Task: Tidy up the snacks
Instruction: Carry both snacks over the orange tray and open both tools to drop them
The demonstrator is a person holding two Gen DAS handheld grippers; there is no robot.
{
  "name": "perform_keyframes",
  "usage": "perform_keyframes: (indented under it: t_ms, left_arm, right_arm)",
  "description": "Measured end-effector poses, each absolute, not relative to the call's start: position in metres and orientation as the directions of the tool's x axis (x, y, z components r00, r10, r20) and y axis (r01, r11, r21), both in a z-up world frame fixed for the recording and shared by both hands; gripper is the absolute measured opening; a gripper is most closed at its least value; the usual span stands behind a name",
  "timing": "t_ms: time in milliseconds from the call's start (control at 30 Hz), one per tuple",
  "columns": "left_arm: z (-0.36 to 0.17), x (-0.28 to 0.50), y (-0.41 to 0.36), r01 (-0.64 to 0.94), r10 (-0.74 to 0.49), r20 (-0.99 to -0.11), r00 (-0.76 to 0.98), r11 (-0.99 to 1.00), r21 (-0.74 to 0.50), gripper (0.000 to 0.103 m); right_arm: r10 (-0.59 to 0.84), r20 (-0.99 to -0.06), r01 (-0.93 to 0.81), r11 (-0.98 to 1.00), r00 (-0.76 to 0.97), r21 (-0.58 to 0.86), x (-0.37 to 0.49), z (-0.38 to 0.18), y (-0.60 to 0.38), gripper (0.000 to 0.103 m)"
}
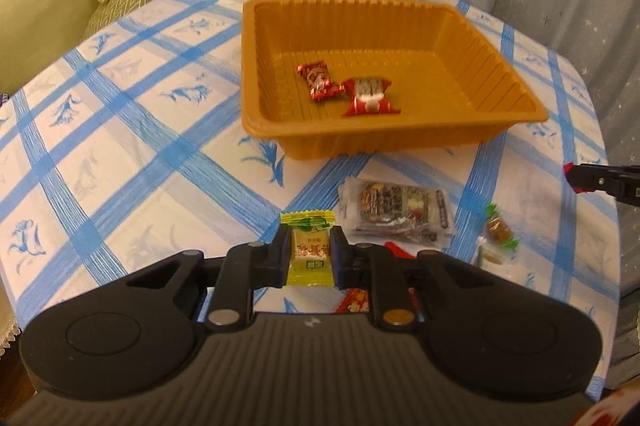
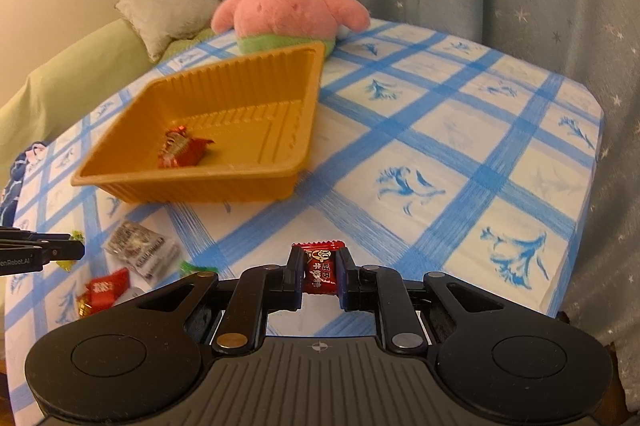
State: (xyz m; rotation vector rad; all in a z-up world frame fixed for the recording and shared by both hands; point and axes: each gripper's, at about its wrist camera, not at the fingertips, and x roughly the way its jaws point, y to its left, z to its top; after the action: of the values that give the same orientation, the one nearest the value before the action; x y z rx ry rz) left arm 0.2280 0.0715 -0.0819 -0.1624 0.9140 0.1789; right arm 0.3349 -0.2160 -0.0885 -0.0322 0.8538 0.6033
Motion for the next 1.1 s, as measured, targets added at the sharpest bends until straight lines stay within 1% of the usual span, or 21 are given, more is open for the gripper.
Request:
perform_keyframes:
  t_ms: [300,500,667,833,1100]
  left_arm:
    - [-0.04,0.232,0.073,-0.197,0.082,-0.734,0.674,0.978,-0.071,0.018]
    - [-0.024,0.258,0.067,-0.155,0.066,-0.705,0.706,0.986,-0.064,0.018]
    - [-0.019,0.288,0.058,-0.108,0.027,-0.691,0.722,0.991,-0.074,0.018]
    - [-0.021,0.321,0.048,-0.061,-0.007,-0.693,0.72,0.995,-0.074,0.018]
    - [-0.038,0.366,0.041,-0.018,-0.037,-0.732,0.68,0.998,-0.067,0.018]
  right_arm:
    - [0.551,-0.656,-0.565,0.794,0.516,0.223,0.337,-0.057,-0.205,0.017]
    - [0.594,-0.622,-0.591,0.768,0.511,0.247,0.351,-0.044,-0.188,0.017]
    - [0.619,-0.605,-0.618,0.746,0.502,0.25,0.367,-0.038,-0.166,0.017]
    - [0.636,-0.599,-0.628,0.731,0.487,0.266,0.387,-0.042,-0.149,0.017]
    - [0.627,-0.616,-0.607,0.742,0.477,0.285,0.417,-0.054,-0.134,0.017]
